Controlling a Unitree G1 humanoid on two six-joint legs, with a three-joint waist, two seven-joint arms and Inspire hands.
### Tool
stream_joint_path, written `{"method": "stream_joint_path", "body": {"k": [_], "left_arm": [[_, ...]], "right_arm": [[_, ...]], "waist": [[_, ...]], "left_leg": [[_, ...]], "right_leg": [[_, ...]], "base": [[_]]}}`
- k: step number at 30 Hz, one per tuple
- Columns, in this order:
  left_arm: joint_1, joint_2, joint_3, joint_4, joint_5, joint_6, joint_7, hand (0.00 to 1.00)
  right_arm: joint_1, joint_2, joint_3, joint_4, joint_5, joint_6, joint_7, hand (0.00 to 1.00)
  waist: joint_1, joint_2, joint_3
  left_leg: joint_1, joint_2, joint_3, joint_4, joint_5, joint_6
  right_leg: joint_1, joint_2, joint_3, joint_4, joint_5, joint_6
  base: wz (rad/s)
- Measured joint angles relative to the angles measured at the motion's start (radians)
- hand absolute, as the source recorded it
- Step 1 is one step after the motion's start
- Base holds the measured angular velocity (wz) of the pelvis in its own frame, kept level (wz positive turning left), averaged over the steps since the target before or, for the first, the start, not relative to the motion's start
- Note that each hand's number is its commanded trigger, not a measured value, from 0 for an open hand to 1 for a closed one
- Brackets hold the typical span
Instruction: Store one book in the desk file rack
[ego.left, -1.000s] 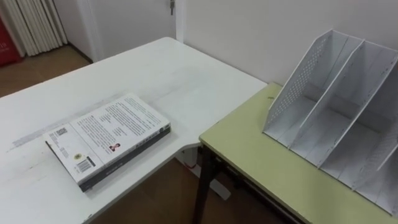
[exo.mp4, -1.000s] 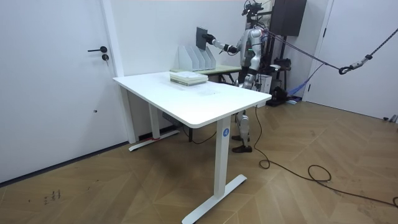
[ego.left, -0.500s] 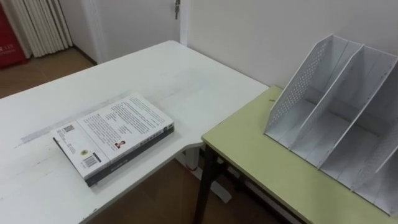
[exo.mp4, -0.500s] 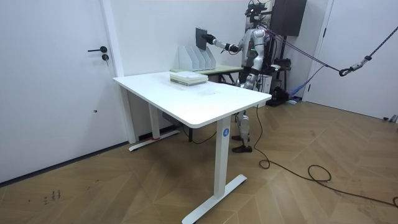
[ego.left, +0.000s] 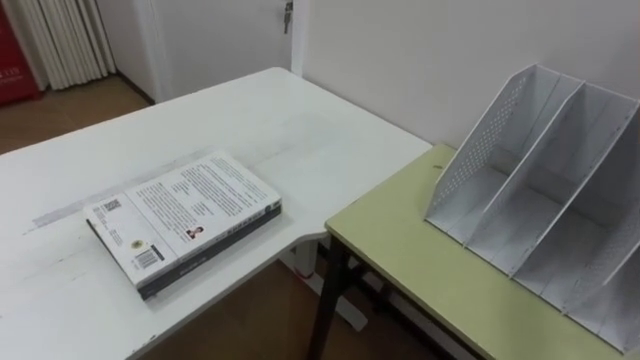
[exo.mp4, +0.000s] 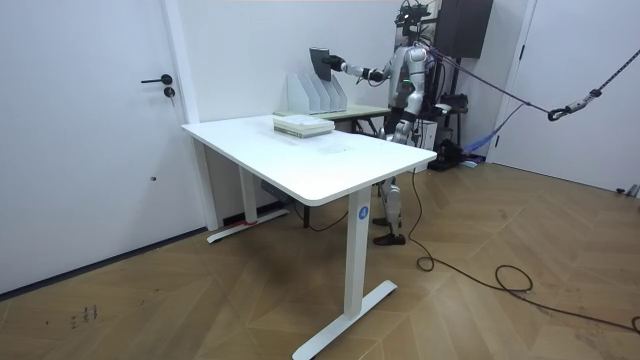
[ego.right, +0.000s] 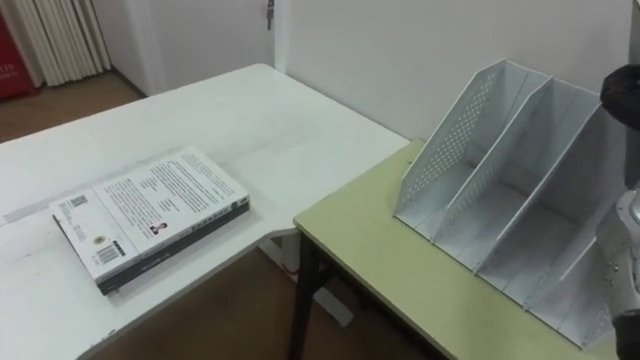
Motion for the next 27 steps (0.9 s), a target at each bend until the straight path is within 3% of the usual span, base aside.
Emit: {"method": "stream_joint_path", "body": {"k": [15, 27], "left_arm": [[0.0, 0.004, 0.0, 0.0, 0.001, 0.007, 0.006, 0.0], [-0.005, 0.004, -0.003, 0.002, 0.005, 0.013, 0.027, 0.0]], "right_arm": [[-0.002, -0.01, 0.002, 0.02, 0.012, 0.0, 0.032, 1.0], [-0.002, -0.01, 0.001, -0.066, 0.013, 0.044, 0.023, 1.0]], "waist": [[0.0, -0.001, 0.0022], [-0.004, 0.015, 0.0066]], "left_leg": [[0.013, 0.0, 0.001, -0.01, 0.0, 0.0], [0.007, 0.001, -0.001, -0.014, 0.0, 0.0]], "right_leg": [[0.011, 0.0, -0.001, 0.002, 0.0, 0.0], [0.0, 0.0, 0.001, 0.003, 0.001, 0.0]], "base": [[0.0], [0.0]]}}
